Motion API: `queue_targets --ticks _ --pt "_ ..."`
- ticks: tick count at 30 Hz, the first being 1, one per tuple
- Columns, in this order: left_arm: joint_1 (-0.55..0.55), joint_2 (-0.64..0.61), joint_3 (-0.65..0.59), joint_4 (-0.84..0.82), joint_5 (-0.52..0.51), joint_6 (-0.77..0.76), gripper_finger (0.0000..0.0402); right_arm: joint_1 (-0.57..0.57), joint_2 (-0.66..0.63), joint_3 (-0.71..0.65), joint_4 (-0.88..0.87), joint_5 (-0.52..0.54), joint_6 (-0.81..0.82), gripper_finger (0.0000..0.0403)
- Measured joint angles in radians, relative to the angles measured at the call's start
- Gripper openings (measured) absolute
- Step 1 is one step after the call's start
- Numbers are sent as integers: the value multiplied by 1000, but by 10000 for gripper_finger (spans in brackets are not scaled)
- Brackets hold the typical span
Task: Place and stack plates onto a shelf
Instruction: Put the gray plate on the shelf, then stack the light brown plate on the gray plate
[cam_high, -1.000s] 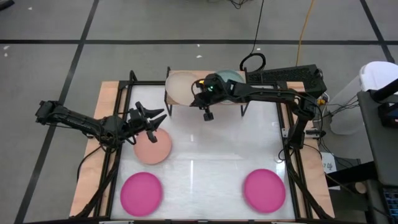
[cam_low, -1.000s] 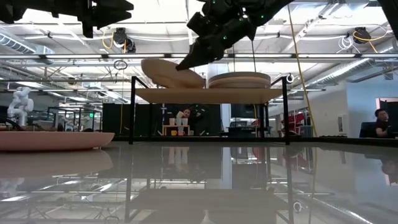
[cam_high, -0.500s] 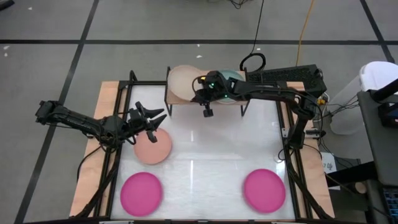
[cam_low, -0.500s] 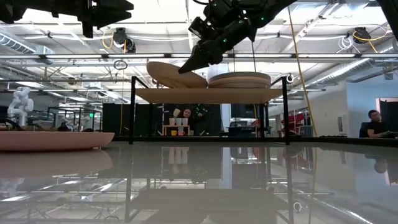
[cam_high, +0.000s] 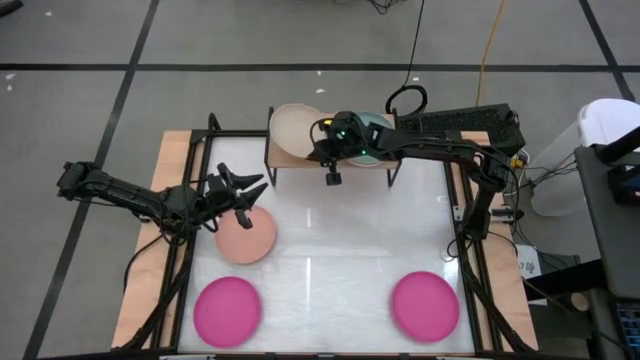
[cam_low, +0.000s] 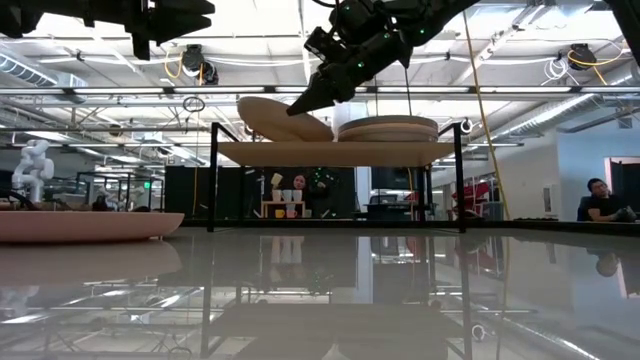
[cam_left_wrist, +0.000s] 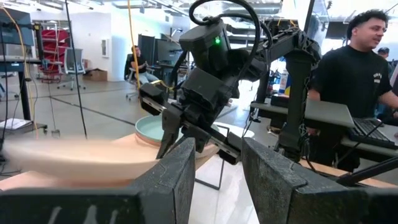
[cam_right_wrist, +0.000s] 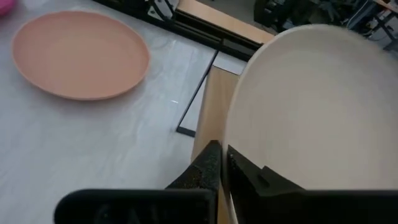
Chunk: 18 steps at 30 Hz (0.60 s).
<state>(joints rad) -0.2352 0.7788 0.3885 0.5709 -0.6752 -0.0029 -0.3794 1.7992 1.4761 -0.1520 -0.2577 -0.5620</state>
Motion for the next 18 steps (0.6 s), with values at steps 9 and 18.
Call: queue_targets --ticks 9,18 --pt "0 0 0 -1 0 -6 136 0 0 0 3 0 0 19" --pt "0 0 0 -1 0 -6 136 1 0 0 31 -5 0 20"
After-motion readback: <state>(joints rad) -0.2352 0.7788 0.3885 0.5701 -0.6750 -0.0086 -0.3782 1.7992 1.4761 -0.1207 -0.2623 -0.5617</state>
